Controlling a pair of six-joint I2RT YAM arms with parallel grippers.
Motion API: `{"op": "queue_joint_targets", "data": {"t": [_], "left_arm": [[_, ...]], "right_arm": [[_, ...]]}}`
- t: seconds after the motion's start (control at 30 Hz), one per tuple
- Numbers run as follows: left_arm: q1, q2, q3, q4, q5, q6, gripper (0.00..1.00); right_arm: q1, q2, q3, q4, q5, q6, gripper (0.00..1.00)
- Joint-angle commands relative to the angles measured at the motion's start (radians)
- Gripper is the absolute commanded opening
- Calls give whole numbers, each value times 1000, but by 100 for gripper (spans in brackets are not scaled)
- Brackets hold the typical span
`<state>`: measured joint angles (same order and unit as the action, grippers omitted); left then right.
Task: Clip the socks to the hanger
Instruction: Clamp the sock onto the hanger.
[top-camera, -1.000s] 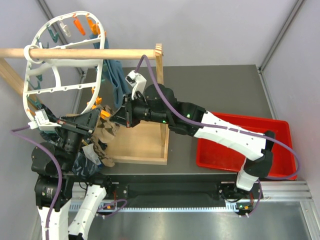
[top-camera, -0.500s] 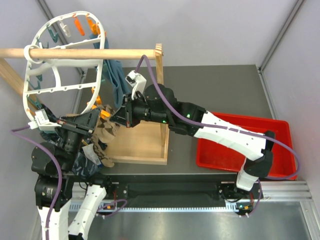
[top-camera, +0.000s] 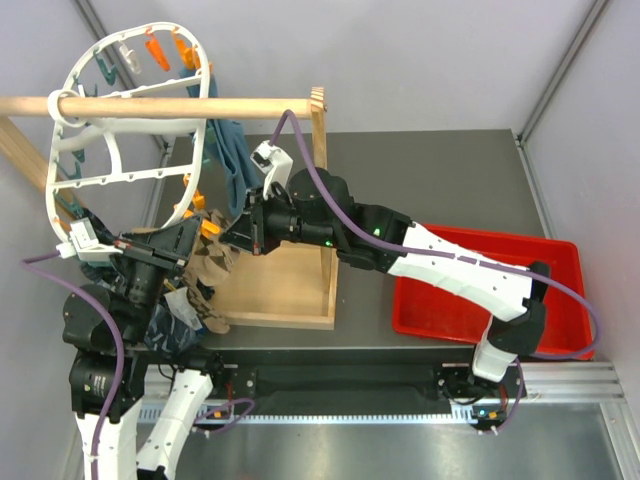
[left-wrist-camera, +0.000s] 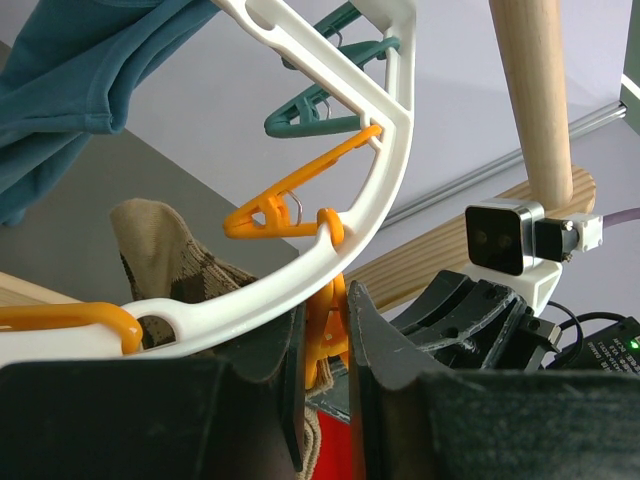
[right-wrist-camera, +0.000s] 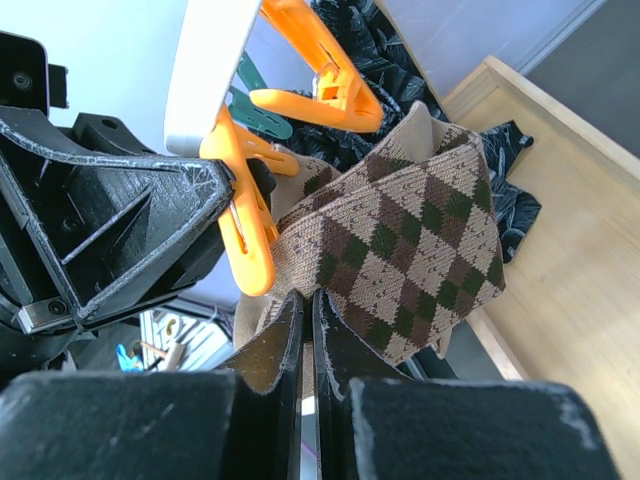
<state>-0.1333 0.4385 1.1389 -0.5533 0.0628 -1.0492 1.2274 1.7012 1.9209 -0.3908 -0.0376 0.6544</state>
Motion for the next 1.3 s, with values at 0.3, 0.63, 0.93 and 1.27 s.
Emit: {"op": "queue_joint_targets", "data": {"t": [0.3,0.63,0.93,1.27], "left_arm": [[3,5,4,35,26,-9,0],[3,8,7,43,29,-15,0],[3,6,7,47,25,-21,0],[3,-3,16,47,12,-15,0]], "right_arm": [[26,-74,72,41,31,-32,0],[26,-34,96,40,8,-24,0],[27,-20,107,40,-2,-22,0],[27,-37,33,79,-18,-6,0]]}}
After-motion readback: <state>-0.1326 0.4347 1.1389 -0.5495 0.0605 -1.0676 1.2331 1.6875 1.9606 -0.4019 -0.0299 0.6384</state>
